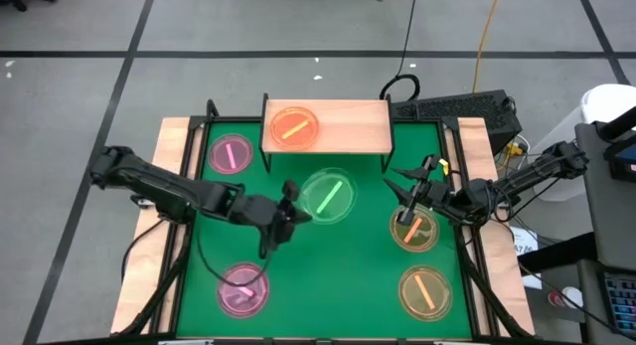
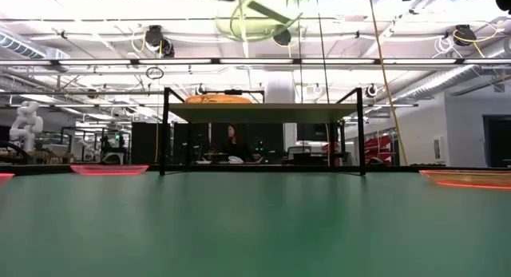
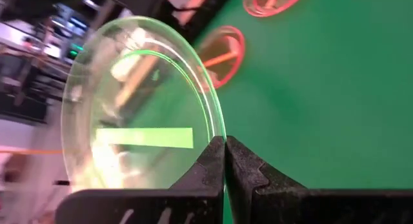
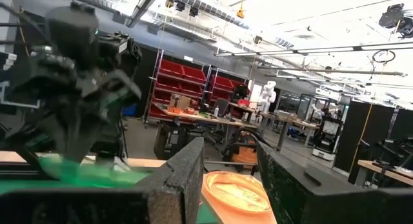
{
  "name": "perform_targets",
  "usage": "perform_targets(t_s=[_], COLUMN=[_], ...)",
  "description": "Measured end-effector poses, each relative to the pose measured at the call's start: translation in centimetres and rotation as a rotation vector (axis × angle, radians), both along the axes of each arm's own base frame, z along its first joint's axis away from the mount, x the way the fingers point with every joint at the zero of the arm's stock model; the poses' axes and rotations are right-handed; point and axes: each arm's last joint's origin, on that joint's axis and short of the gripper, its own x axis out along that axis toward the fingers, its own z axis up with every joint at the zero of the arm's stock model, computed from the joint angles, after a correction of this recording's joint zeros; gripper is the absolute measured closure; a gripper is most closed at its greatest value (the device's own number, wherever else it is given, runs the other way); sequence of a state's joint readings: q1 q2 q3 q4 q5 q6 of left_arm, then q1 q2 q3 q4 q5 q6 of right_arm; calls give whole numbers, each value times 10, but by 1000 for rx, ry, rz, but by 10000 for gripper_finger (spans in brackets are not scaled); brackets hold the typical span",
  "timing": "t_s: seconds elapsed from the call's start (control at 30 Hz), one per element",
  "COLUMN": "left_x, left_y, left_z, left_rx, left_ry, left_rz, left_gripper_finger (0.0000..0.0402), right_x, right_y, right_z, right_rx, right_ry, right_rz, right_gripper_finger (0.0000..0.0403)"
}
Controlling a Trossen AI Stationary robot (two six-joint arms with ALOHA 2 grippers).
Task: Place and stack plates onto a shelf
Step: Stack the green plate on top of the orange plate on the shelf
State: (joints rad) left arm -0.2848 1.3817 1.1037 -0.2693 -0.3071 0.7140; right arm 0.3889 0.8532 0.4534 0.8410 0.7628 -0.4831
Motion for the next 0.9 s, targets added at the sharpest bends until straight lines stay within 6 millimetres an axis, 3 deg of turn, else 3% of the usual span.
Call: perform_targets(t_s=[0.23, 0.47, 0.9], left_x=[-20, -37, -49], left_y=[11, 38, 118], left_z=[28, 46, 36], left_rx=[134, 238, 266], left_ry=[-97, -123, 76], left_rz=[45, 145, 353], left_gripper_finger=[400, 397, 395], right_x=[0, 0, 0], right_y=[0, 0, 0], right_z=[0, 0, 0], right_rx=[0, 0, 0], right_ry=[0, 0, 0], right_rz=[0, 0, -1], right_gripper_finger=[273, 273, 273])
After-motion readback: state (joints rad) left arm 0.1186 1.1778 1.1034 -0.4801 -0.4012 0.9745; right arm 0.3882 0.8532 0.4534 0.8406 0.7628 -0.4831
